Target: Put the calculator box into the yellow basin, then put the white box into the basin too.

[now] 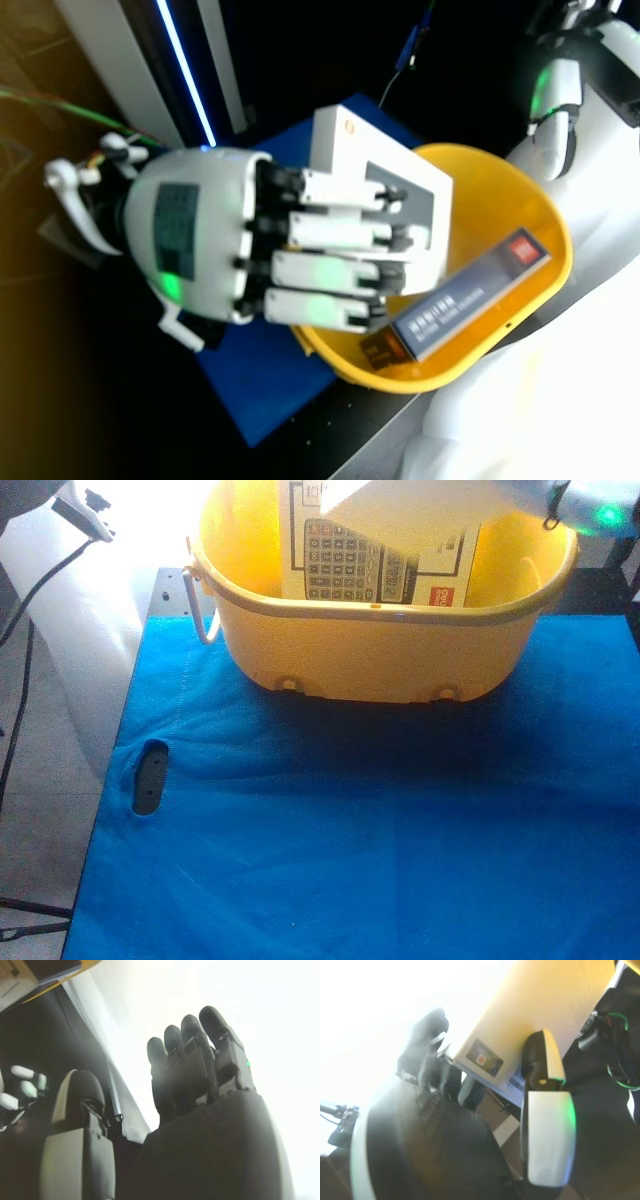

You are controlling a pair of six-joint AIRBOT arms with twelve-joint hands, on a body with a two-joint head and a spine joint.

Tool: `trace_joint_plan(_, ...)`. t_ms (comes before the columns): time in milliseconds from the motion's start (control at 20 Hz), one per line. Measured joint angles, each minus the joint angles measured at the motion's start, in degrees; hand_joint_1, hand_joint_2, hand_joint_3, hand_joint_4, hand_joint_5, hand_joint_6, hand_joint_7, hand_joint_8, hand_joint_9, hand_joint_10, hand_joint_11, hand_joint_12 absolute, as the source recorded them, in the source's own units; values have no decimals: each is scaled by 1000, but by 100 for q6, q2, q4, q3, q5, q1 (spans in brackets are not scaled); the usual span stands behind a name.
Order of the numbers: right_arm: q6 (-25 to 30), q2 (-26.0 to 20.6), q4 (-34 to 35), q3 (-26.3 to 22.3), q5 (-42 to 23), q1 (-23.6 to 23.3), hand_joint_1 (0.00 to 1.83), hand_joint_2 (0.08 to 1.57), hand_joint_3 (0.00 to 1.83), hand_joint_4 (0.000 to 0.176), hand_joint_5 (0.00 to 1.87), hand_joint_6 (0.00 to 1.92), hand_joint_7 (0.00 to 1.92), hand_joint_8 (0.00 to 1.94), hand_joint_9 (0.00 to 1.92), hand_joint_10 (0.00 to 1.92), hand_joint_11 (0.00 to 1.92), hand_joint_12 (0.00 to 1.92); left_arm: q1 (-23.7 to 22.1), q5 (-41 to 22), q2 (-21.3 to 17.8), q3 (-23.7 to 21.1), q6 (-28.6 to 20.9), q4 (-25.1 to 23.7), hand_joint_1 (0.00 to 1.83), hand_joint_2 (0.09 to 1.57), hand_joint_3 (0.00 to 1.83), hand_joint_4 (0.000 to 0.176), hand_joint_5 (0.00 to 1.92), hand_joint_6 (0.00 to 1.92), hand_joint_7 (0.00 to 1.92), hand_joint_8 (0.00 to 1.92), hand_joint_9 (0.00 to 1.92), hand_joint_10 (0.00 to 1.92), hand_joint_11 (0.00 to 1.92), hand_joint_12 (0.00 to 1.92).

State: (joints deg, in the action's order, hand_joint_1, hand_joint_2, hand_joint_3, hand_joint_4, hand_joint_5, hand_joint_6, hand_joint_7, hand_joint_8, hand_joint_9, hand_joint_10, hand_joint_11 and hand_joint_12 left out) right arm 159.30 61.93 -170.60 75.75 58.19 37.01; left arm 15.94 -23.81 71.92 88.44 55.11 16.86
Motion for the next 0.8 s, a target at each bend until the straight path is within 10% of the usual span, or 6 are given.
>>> trace_joint_plan(250,7,-39,0,70,-4,-184,898,941,15,0,71,6,0,0,0,0,0,0,-59,-188,-284,-269,-2,-94,732,1146,0,0,583,15,536,17,455,30,0,1177)
trace_joint_plan(400,24,-160,0,0,15,-186,883,948,14,79,124,26,0,0,0,0,0,0,-57,-306,-468,-501,-2,-125,694,1143,0,0,630,24,524,4,440,18,0,1141)
trace_joint_plan(450,24,-201,0,-63,59,-186,908,992,14,35,226,36,70,6,0,0,0,0,-46,-352,-518,-581,-2,-140,718,1166,5,0,645,24,537,6,449,19,0,1149)
trace_joint_plan(500,26,-258,0,-160,177,-186,934,1022,9,51,289,23,113,712,0,1167,0,1537,-35,-424,-612,-702,-4,-188,748,1174,6,0,659,27,539,6,456,20,0,1147)
trace_joint_plan(550,26,-299,0,-269,321,-188,943,1043,7,38,421,60,71,903,0,1246,0,1844,-35,-498,-710,-841,-9,-236,786,1191,7,0,686,33,569,13,486,29,0,1259)
trace_joint_plan(800,92,-610,0,-710,1235,140,744,1142,4,0,395,48,50,883,0,1198,0,1921,103,-1189,-1237,-1471,-146,-562,827,1202,1,0,724,33,646,27,579,57,39,1533)
